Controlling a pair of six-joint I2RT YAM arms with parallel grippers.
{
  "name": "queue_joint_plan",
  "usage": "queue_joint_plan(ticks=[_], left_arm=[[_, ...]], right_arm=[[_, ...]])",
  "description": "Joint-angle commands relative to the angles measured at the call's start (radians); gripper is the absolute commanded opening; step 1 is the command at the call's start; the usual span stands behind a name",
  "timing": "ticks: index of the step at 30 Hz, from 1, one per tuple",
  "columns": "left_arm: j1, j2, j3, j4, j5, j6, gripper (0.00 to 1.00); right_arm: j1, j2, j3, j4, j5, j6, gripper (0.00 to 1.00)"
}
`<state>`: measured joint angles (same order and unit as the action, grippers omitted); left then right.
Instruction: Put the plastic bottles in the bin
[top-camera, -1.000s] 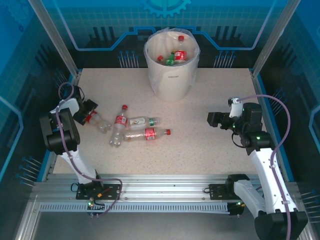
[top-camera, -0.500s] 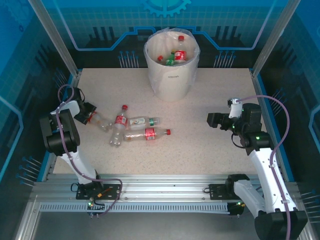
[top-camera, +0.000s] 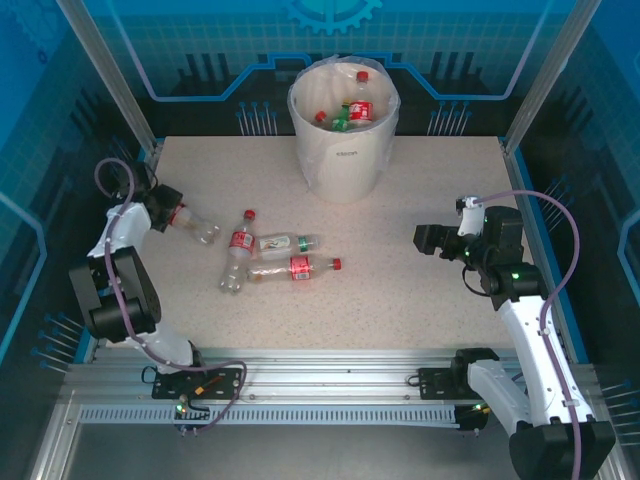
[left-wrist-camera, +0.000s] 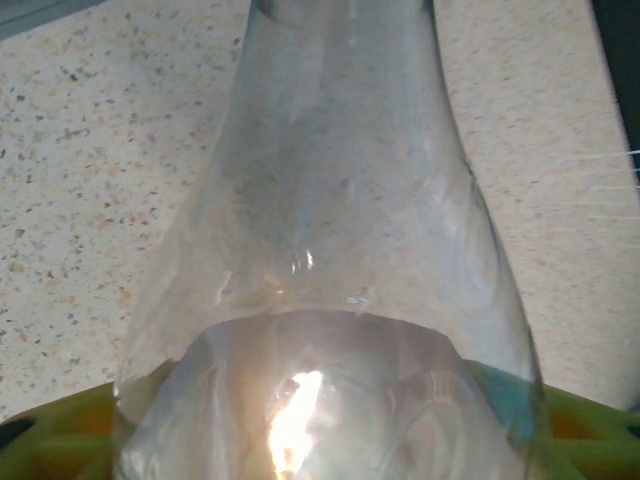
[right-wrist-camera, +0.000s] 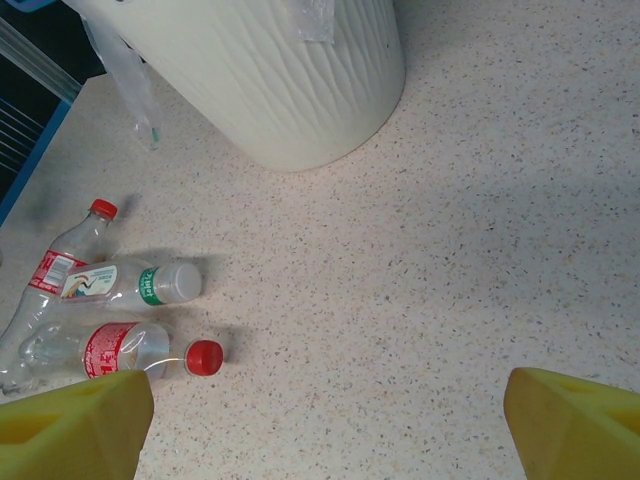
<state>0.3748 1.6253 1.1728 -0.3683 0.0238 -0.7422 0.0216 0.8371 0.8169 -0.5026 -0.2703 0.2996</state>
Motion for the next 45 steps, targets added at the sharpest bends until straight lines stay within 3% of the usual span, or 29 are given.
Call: queue_joint_plan(ticks=[1,10,12,16,24,32,38,45], left_arm=[[0.006,-0.051,0.074,-0.010,0.043,-0.029,0.19],[-0.023,-0.124,0.215,-0.003,0.091,-0.097,0.00],[-0.056,-0.143,0.233,0.030,0.070,-0.106,0.00],[-0.187,-0.209,0.237,0.161,-0.106,-0.064,0.00],[-0.447,-0.175,0.301,0.502,-0.269,0.020,0.00],[-0.645,0.016,0.471,0.793,-0.314,0.189,0.00],[-0.737,0.215,0.679,0.822,-0.342,0.343,0.00],[-0.796,0.432,0.934,0.717,-0.336,0.490,0.00]], right_arm=[[0.013,0.007,-0.008,0.028,-0.019,0.017,0.92],[0.018,0.000,-0.026,0.075,-0.009,0.056,0.91],[0.019,0.003,-0.023,0.073,-0.014,0.058,0.91],[0.022,-0.005,-0.025,0.072,-0.014,0.066,0.91],[0.026,-0.029,-0.029,0.053,-0.002,0.071,0.91],[0.031,-0.048,-0.036,0.039,0.000,0.081,0.91],[0.035,-0.068,-0.035,0.017,0.009,0.077,0.91],[0.035,-0.076,-0.024,-0.007,0.022,0.064,0.91]])
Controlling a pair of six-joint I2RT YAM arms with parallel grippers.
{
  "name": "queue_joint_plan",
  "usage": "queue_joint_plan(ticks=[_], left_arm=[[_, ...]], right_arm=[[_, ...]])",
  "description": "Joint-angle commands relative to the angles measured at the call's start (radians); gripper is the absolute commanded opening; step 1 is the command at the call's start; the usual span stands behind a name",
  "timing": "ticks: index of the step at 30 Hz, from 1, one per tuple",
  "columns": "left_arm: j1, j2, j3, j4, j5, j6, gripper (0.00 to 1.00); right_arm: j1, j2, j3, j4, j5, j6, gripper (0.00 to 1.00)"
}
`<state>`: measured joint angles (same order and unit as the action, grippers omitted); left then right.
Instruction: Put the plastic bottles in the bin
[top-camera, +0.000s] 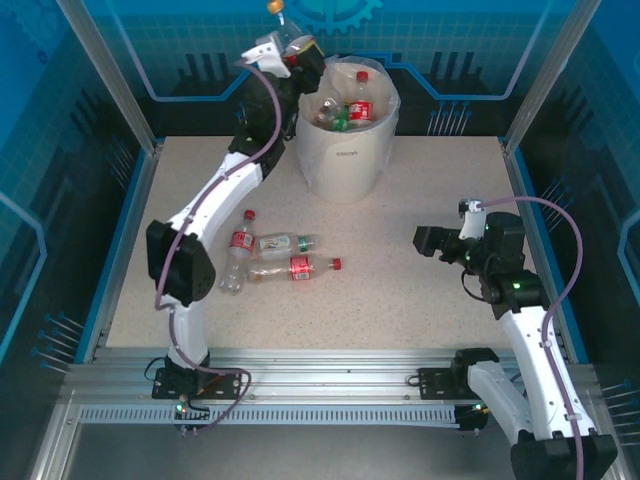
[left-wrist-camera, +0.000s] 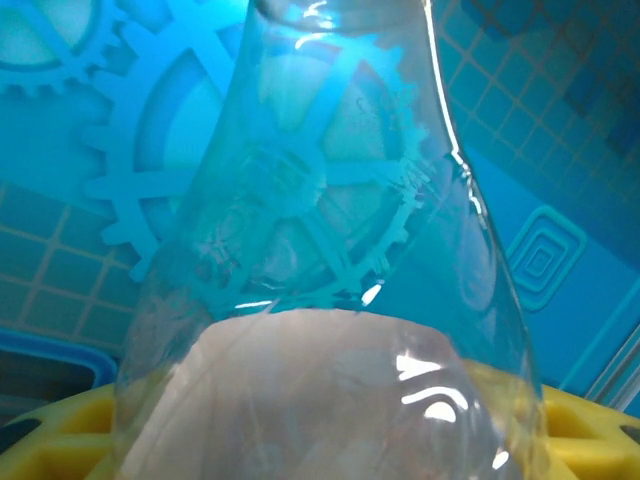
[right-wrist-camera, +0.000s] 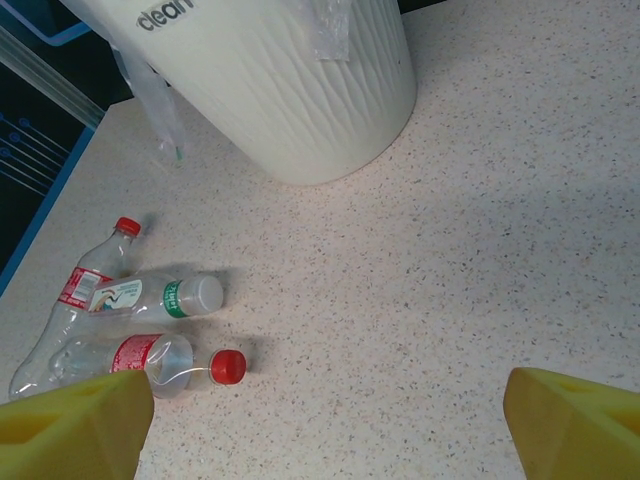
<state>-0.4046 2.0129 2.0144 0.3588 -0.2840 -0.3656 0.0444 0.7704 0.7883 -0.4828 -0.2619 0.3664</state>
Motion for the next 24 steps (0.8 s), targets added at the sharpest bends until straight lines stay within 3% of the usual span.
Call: queue_joint_plan(ticks=[1,7,20,22,24], left_arm=[[-0.023,0.076,0.128,-0.026,-0.024,0.135,0.00],[-0.048,0.280,0.402,-0.252,-0.013,0.270,0.04],[-0.051,0.430,0.512,-0.451,0.009,0.302,0.12],[-0.051,0.439,0.512,-0.479,0.017,0.296,0.15],[-0.052,0.444,0.511,-0.497,0.030,0.290,0.24]], right_arm=[[0.011,-0.010,0.005,-0.027,0.012,-0.003,0.91],[0.012,-0.009,0.003,-0.030,0.013,-0.011,0.91],[0.011,0.013,0.015,-0.024,0.008,-0.028,0.91],[0.011,0.012,0.011,-0.019,0.006,-0.024,0.91],[0.012,0.011,0.008,-0.017,0.007,-0.021,0.91]])
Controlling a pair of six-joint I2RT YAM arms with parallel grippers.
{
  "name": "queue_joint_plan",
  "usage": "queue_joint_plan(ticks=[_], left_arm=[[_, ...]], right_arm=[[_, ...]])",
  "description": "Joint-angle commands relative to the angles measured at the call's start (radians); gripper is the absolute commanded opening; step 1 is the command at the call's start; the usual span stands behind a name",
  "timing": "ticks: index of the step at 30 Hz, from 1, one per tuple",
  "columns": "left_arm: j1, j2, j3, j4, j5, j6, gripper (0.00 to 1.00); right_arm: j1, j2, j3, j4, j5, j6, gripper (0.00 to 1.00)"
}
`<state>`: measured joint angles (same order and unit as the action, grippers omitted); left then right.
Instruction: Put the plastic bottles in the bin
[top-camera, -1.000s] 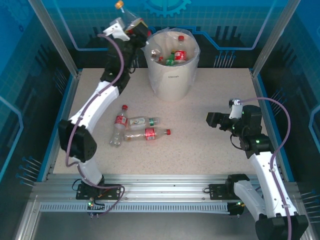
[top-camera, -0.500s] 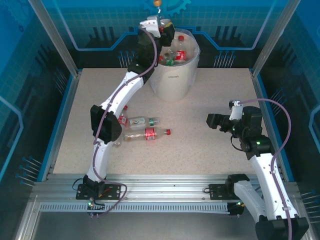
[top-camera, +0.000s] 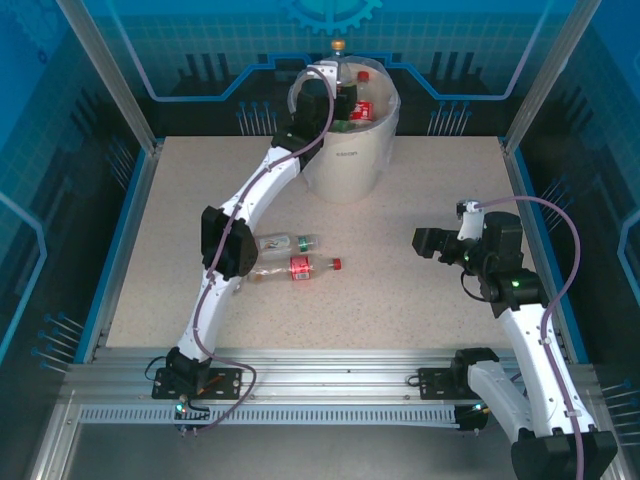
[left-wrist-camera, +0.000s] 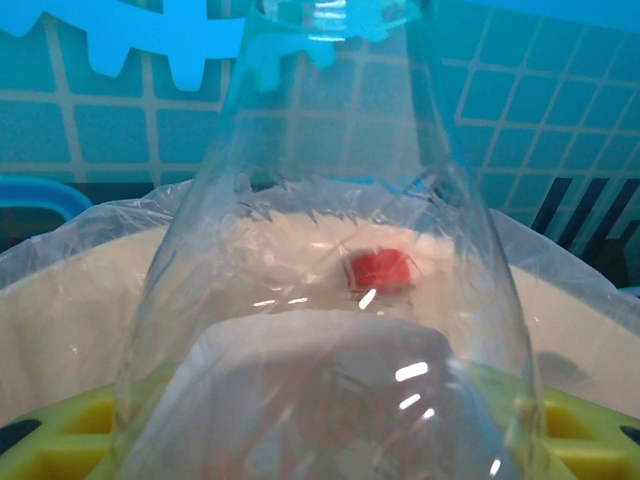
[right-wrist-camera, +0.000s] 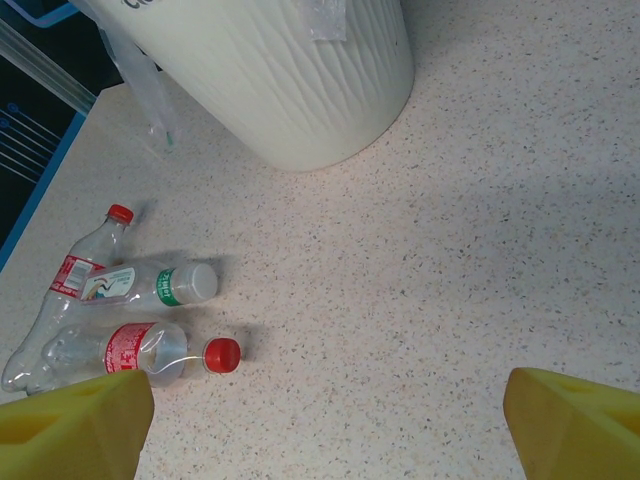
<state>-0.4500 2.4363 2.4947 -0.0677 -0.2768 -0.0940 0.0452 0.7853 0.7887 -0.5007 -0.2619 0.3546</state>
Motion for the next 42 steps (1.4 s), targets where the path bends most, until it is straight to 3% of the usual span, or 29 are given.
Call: queue_joint_plan(ticks=[1,4,9,22,32,38,42], left_arm=[[-0.006,0.022,0.031,-0.077,0.033,0.015,0.33],[-0.007,0.020,0.030,-0.086,0.073,0.010,0.67],[-0.006,0.002,0.030,-0.078,0.085,0.009,0.98],[-0.006,-0.065,0.068,-0.054,0.091,0.035,0.99],[-0.002,-0.155,0.088,-0.126,0.120,0.074,0.99],[0.018,-0.273,0.098,-0.313,0.113,0.087,0.99],[0.072,-0.428,-0.039,-0.448,0.111,0.018,0.99]], right_arm=[[0.010,-0.006,0.007,0.000,0.006,-0.009,0.91],[0.010,-0.007,0.010,-0.002,0.006,-0.008,0.91],[0.010,-0.007,0.010,-0.002,0.006,-0.006,0.91],[0.012,-0.001,0.018,-0.001,-0.002,-0.002,0.91],[0.014,0.000,0.021,0.001,-0.005,0.000,0.91],[0.015,-0.003,0.022,-0.004,-0.002,0.000,0.91],[0.016,-0.006,0.019,-0.009,0.004,-0.003,0.91]])
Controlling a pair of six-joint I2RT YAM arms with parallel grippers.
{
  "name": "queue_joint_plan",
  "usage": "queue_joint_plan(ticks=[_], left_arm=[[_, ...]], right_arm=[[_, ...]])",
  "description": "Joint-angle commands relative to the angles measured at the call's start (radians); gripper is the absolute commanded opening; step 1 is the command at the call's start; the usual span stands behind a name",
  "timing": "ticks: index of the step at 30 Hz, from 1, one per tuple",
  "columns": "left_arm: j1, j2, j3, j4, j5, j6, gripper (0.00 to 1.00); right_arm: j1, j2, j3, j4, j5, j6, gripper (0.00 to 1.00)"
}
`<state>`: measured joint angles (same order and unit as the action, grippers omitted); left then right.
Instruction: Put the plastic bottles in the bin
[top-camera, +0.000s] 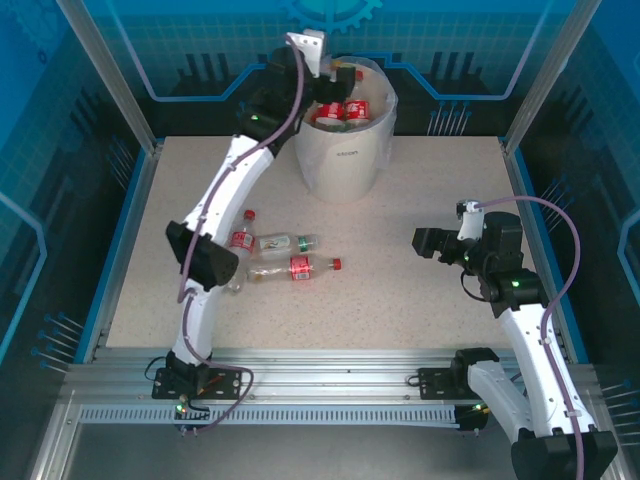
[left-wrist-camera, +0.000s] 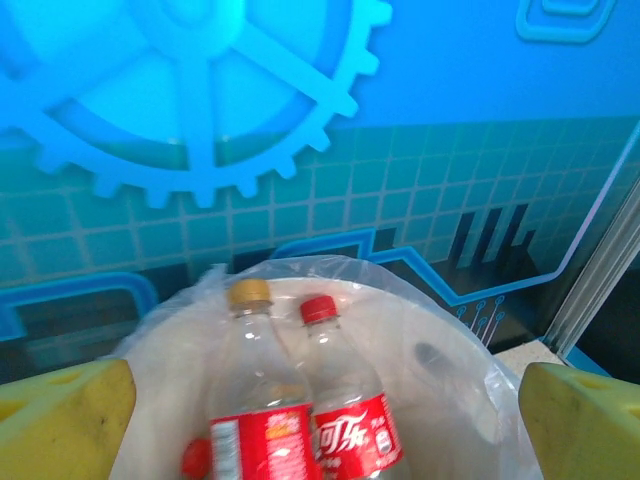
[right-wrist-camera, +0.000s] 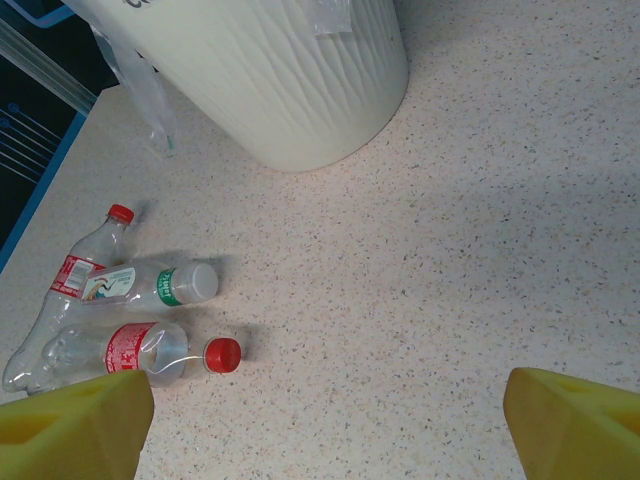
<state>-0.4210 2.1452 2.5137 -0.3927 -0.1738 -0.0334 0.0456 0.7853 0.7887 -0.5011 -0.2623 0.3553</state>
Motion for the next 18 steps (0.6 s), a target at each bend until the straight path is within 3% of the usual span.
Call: queue_joint_plan(ticks=[1,5,10,14,18], left_arm=[[0.059,-0.196,-0.141,-0.125,0.016,-0.059,0.99],[0.120,-0.433,-0.498,-0.072,0.021,-0.071,0.98],[0.211,-0.682,-0.870,-0.123,0.021,-0.079,0.97],[0.288,-0.762,-1.070,-0.208,0.064,-0.084,0.97],[0.353,-0.733,-1.198,-0.244,0.154,-0.102,0.97]], right_arm=[[0.017,-0.006,0.017,-0.006,0.003,-0.004,0.91],[0.018,0.000,0.011,0.005,0.000,0.002,0.91],[0.025,0.006,0.003,0.008,0.006,0.002,0.91],[0.031,0.008,-0.005,0.007,0.005,0.002,0.91],[0.040,0.006,-0.006,-0.005,0.006,0.001,0.91]])
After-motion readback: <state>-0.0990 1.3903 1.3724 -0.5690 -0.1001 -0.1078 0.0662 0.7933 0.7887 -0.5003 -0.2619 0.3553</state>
